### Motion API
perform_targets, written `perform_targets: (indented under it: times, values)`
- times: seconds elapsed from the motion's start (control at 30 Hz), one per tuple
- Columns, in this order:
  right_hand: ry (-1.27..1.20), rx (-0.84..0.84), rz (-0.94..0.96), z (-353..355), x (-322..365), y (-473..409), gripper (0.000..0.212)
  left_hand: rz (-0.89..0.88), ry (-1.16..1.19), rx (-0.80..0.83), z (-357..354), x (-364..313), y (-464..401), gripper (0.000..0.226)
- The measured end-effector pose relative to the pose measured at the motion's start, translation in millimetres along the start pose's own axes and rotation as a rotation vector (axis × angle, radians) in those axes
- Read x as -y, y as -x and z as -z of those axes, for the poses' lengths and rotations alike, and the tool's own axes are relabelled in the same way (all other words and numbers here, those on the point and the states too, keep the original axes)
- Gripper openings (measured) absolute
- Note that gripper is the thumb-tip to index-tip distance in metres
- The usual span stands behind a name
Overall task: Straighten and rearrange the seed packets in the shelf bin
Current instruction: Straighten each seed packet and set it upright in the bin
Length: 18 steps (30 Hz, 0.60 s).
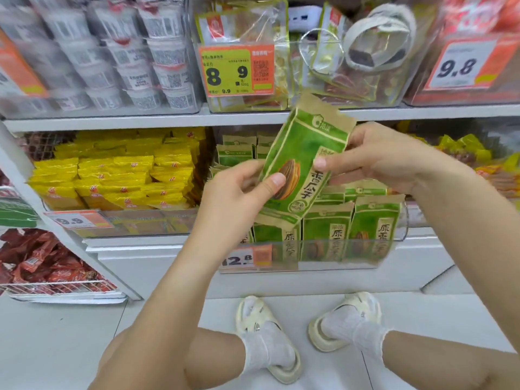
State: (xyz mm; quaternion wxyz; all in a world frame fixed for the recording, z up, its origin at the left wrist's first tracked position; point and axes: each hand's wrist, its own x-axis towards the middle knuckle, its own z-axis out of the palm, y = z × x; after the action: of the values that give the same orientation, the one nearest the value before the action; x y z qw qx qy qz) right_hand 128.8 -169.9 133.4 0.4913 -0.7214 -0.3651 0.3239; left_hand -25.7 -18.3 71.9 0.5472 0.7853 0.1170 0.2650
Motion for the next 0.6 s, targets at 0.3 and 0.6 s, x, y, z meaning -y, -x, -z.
perform_targets:
  times: [0.3,0.6]
  values:
    - [0.240,-0.393,0.295,6,0,-39,0.017,0.104,-0.899,0.195,19,33,-56,0.068]
    - [0.654,-0.393,0.111,-9,-35,-84,0.051,0.230,-0.953,0.273,19,52,-55,0.067]
